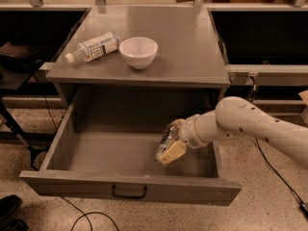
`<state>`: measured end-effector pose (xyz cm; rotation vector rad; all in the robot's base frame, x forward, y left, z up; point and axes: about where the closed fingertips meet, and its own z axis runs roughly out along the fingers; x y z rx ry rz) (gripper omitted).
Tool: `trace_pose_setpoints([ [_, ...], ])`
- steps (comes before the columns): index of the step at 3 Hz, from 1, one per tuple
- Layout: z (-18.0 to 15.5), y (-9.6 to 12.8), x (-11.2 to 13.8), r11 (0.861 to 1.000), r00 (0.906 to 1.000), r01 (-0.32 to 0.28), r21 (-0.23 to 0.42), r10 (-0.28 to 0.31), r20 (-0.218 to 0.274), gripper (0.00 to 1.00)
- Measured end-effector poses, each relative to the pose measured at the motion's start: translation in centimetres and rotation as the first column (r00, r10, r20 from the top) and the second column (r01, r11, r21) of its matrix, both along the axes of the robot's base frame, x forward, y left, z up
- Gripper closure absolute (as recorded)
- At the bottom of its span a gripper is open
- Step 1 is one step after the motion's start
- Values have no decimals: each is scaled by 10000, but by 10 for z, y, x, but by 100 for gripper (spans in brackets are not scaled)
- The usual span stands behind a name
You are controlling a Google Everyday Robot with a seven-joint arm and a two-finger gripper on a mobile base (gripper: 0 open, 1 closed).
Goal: Place redbull can into top drawer
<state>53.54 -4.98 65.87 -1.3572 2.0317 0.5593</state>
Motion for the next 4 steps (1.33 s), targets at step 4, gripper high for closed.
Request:
trace_pose_setpoints([
  [4,49,3,11,9970,9974,620,459,-636,343,0],
])
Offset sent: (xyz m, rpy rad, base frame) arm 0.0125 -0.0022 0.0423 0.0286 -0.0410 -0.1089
